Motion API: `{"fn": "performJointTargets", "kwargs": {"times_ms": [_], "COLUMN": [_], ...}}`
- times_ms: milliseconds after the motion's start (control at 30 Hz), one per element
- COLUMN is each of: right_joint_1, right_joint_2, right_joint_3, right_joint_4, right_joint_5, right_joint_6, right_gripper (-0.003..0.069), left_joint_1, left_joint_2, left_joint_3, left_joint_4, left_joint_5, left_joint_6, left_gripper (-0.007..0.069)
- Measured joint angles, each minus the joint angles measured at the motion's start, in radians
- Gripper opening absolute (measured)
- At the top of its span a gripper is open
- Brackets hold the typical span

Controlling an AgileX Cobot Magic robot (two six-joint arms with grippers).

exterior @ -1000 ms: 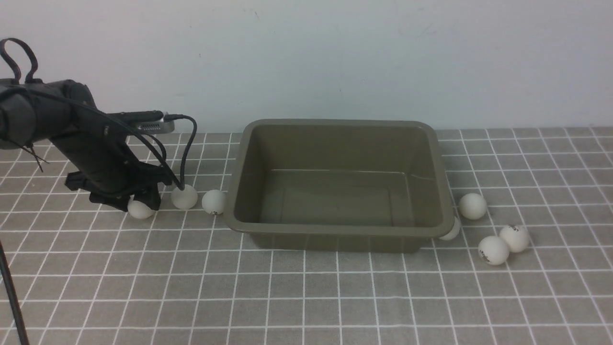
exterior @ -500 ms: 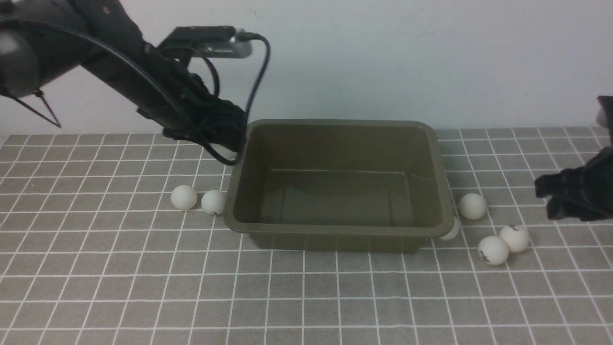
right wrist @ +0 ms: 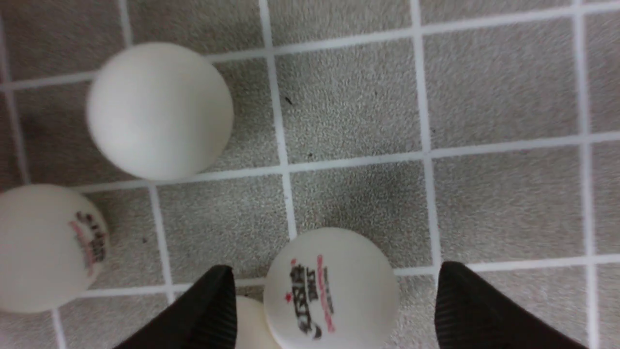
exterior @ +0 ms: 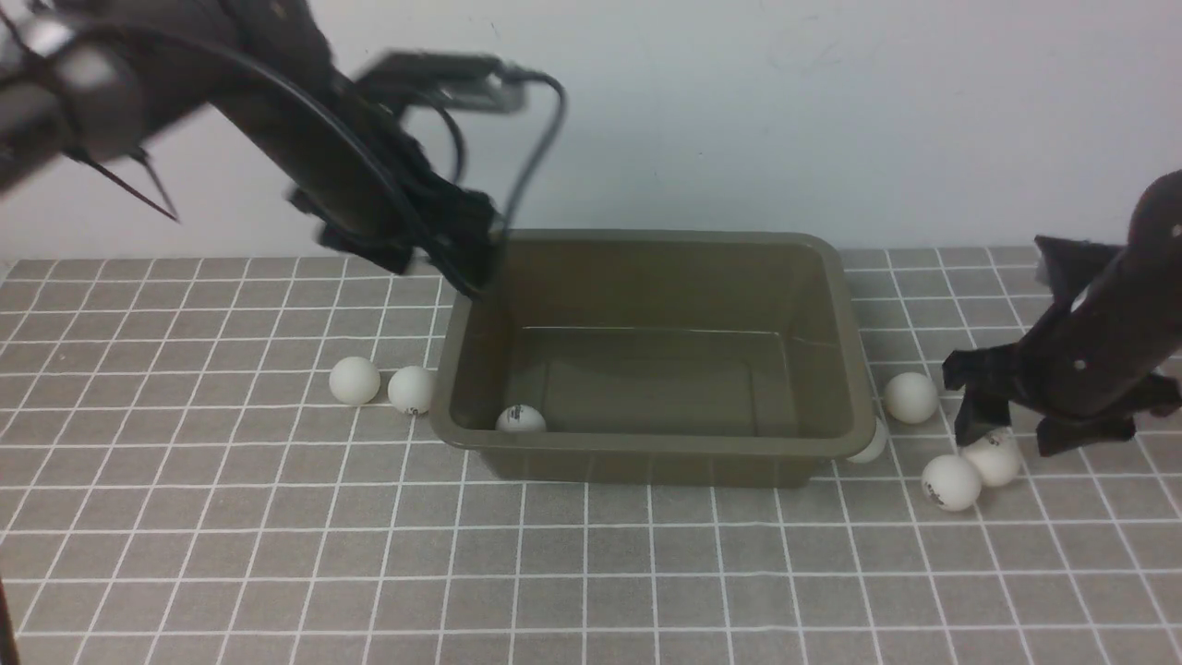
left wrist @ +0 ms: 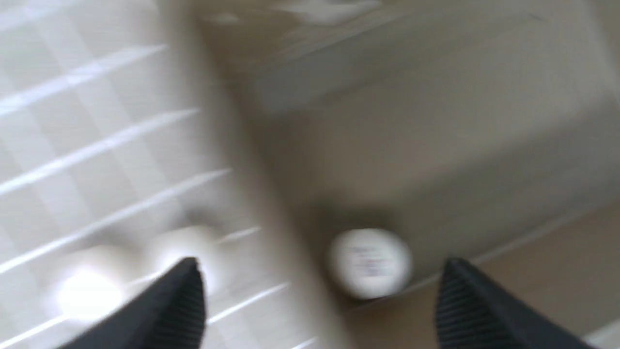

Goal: Put the table tennis balls into the box on the grey coffee tablecloth.
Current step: 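Reach for and grasp a ping pong ball on the table, then release the ping pong ball into the bin and lift the gripper away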

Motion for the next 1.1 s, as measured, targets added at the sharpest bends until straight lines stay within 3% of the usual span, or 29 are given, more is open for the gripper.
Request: {"fn": "performJointTargets", "kwargs": {"times_ms": [67, 100, 133, 167, 200, 367, 533, 733, 867, 1000, 1100], "right_joint_1": [0.0, 0.0, 0.0, -0.002, -0.005, -0.044, -0.057, 0.06, 0.143, 0.21, 0.218], "right_joint_2": [0.024, 0.026, 0.035, 0.037, 0.038, 0.036, -0.043, -0.184, -0.16, -0.068, -0.044], "right_joint_3": [0.0, 0.0, 0.0, 0.0, 0.0, -0.005, -0.048, -0.171, -0.236, -0.305, -0.351], "right_joint_4": [0.001, 0.001, 0.001, 0.001, 0.001, 0.005, 0.044, 0.148, 0.17, 0.18, 0.181], "right_joint_5": [-0.012, -0.014, -0.027, -0.038, -0.045, -0.05, 0.025, 0.043, 0.046, 0.084, 0.141], "right_joint_6": [0.0, 0.0, 0.0, 0.0, 0.0, -0.001, -0.046, -0.157, -0.187, -0.19, -0.196], "right_gripper": [0.0482, 0.0479, 0.0442, 0.0395, 0.0351, 0.0355, 0.0355, 0.0355, 0.0355, 0.0402, 0.0517], "left_joint_1": [0.055, 0.068, 0.124, 0.162, 0.192, 0.346, 0.396, 0.344, 0.294, 0.22, 0.182], "left_joint_2": [-0.015, -0.019, -0.031, -0.035, -0.039, -0.04, -0.041, -0.002, 0.049, 0.124, 0.172], "left_joint_3": [-0.045, -0.051, -0.063, -0.067, -0.068, -0.068, -0.025, 0.08, 0.085, 0.085, 0.085], "left_joint_4": [0.039, 0.045, 0.06, 0.065, 0.066, 0.06, 0.049, -0.028, -0.068, -0.076, -0.077], "left_joint_5": [0.067, 0.079, 0.111, 0.123, 0.13, 0.141, 0.141, 0.14, 0.118, 0.039, -0.042], "left_joint_6": [-0.005, -0.005, -0.006, -0.011, -0.014, -0.02, -0.019, 0.045, 0.072, 0.08, 0.081], "left_gripper": [0.0304, 0.0265, 0.0121, 0.0068, 0.0042, -0.0005, -0.0005, 0.0, 0.0062, 0.0246, 0.0407]}}
